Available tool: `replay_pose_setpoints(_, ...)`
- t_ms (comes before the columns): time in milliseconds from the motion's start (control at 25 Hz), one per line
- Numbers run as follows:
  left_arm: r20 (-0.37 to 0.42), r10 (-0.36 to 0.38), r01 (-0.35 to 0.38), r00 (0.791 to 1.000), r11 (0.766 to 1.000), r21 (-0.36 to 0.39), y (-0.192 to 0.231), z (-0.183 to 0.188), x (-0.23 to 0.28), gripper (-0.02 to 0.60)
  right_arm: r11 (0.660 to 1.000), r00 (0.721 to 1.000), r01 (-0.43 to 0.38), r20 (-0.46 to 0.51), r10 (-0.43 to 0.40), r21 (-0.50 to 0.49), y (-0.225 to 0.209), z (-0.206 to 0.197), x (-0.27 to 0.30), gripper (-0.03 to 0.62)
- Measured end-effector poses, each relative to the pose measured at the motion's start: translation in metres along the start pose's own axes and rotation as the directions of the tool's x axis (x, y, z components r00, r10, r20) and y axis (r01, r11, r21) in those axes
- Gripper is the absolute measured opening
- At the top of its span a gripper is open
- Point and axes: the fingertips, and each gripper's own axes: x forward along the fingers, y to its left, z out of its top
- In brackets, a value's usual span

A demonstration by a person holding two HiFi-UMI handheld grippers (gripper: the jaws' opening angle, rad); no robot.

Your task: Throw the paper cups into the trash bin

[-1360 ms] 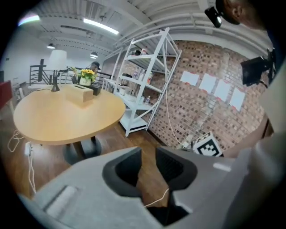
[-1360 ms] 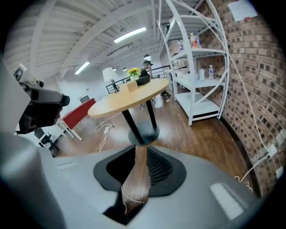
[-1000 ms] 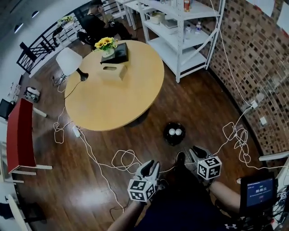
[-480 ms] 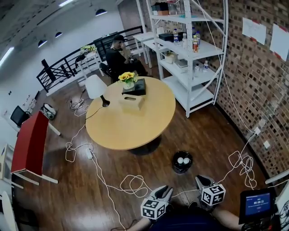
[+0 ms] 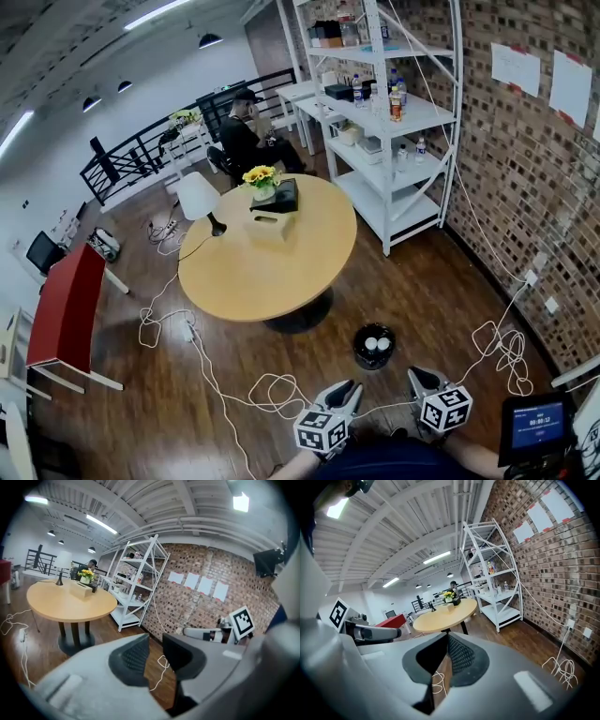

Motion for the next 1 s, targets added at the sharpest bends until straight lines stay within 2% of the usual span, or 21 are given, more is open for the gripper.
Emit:
replay_pose_setpoints(280, -0.019, -0.009, 0.009, 1.000, 1.000, 0.000, -0.012, -0.002, 0.007, 0.091, 0.996, 0.987, -0.039, 0.153, 0.051, -0.077, 0.011, 0.058, -0.019, 0.012)
replay_pose_setpoints(400, -0.012, -0.008, 0.009, 1.000, 0.999, 0.040, -0.015, 0.001, 0.007, 0.089, 0.994, 0.979, -0.057, 0.191, 0.073, -0.092, 0.021, 0.072, -0.023, 0.012)
replay_pose_setpoints(520, 0.003, -0.007, 0.007, 1.000, 0.995, 0.100, -0.020, 0.005, 0.006, 0.089, 0.992, 0.975, -0.070, 0.202, 0.090, -0.101, 0.027, 0.073, -0.028, 0.012)
replay_pose_setpoints(720, 0.029, -0.020, 0.017, 0.999, 0.994, 0.109, -0.026, 0.011, 0.004, 0.089, 0.992, 0.976, -0.076, 0.195, 0.095, -0.102, 0.027, 0.067, -0.030, 0.012)
replay_pose_setpoints(1000, 0.022, -0.028, 0.026, 0.999, 0.993, 0.114, -0.028, 0.008, 0.005, 0.089, 0.992, 0.974, -0.065, 0.210, 0.087, -0.108, 0.025, 0.066, -0.031, 0.012)
